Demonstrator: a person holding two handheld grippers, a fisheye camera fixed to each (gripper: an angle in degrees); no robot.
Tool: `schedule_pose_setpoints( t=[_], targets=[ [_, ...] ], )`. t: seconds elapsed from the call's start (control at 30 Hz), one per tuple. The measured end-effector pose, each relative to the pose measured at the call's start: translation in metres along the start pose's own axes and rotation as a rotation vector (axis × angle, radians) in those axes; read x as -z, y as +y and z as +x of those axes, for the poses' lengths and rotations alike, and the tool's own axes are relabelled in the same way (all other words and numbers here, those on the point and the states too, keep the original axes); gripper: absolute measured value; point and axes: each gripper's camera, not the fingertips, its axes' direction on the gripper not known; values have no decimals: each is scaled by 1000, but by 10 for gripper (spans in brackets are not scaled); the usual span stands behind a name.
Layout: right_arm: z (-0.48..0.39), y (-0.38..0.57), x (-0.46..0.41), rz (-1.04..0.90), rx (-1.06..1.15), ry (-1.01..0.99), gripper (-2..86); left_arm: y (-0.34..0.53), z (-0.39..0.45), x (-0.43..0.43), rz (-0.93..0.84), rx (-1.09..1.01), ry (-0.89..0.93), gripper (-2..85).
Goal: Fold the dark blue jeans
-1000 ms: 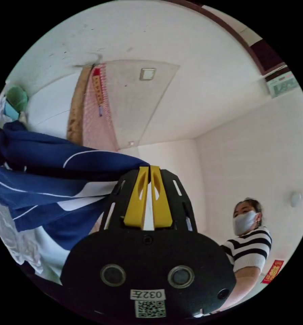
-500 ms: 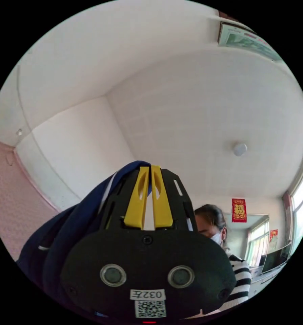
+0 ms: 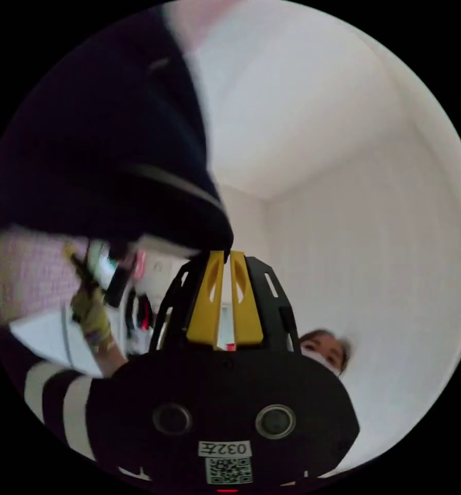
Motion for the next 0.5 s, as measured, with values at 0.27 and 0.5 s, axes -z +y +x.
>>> schedule_pose_setpoints(
  t=[0.27, 0.5],
  targets=[
    [34, 7, 69, 29, -145, 101, -9, -7, -191, 138, 79, 255, -444, -6],
    [28, 8, 61, 17, -247, 63, 20, -72, -105, 192, 180, -23, -663, 32]
  ],
)
